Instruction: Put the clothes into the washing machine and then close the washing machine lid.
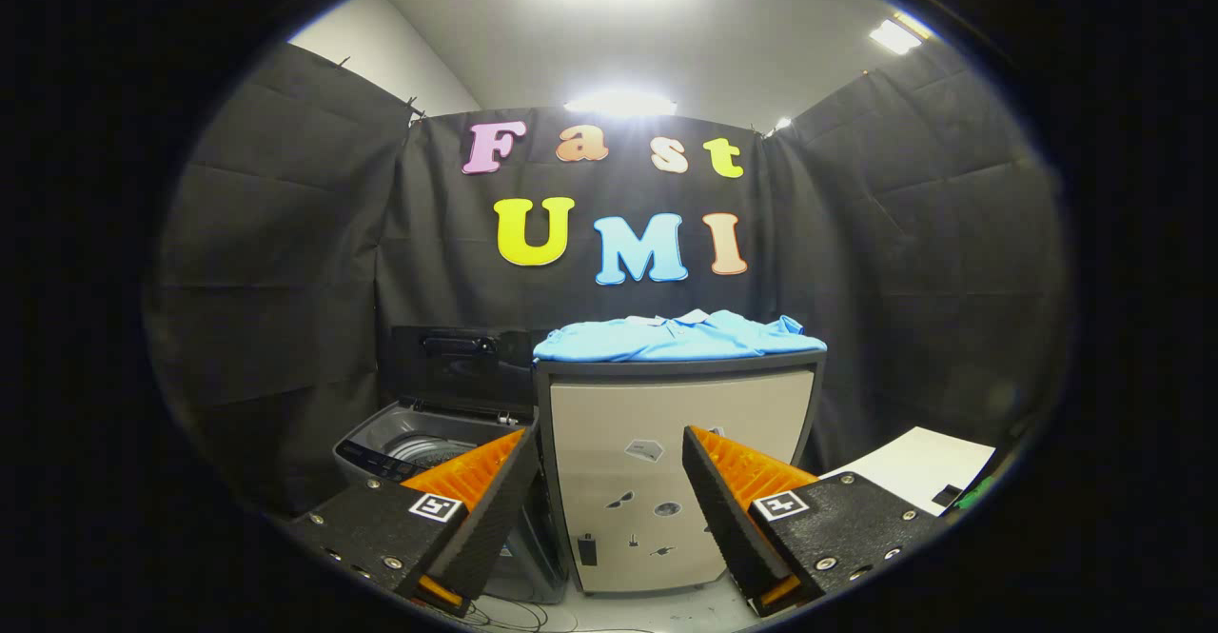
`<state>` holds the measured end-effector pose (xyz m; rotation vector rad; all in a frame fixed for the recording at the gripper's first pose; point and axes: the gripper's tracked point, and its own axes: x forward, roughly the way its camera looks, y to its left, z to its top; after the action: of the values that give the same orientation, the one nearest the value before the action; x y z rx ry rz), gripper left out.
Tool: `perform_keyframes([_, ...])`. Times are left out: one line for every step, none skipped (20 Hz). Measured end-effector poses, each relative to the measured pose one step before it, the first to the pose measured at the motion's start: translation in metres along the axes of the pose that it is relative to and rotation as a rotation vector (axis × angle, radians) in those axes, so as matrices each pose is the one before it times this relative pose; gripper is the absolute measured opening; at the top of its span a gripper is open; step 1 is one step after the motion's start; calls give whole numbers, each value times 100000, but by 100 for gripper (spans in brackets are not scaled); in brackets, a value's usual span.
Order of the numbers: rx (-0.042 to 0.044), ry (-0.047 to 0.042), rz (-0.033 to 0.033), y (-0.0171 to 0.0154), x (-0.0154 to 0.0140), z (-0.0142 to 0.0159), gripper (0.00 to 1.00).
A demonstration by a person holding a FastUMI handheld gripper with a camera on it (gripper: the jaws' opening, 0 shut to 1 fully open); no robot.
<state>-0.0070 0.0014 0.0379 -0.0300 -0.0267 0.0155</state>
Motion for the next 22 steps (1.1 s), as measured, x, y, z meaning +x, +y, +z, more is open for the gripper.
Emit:
perform_keyframes([296,-306,261,-124,109,525,95])
perform_keyframes([207,-375,-27,-162,225,598,95])
perform_keyframes([-221,-322,-94,-202,209,579,95])
perform_keyframes([-309,-194,-226,-306,320,665,95])
perform_keyframes([85,-529,-220,-285,373,706,95])
perform_keyframes([625,-852,-292,-359,488,854,95])
perform_keyframes([940,-917,-612,-366,507,834,95])
perform_keyframes([596,-451,-1302,-573,675,745,95])
perform_keyframes([526,-444,-1421,-706,739,637,95])
perform_keyframes([553,191,-1073,-497,824,639,95])
perform_keyframes([637,73,-275,-382,896,585,95])
perform_keyframes([377,101,-517,-502,910,669,95])
perform_keyframes([223,286,-744,-650,962,627,95])
perform_keyframes([221,13,-411,-430,771,612,95])
perform_keyframes([55,-493,-108,-516,915,691,95])
perform_keyframes([-212,-294,-330,-521,949,648,95])
perform_keyframes([2,200,-356,-557,1010,337,95])
perform_keyframes([331,522,393,-248,1090,477,95])
perform_keyframes([224,256,578,-155,1088,434,95])
perform_keyframes([-401,515,298,-228,1047,462,95])
perform_keyframes([-1189,1025,309,-379,1078,168,95])
perform_keyframes([-1436,673,500,-250,1127,191,95])
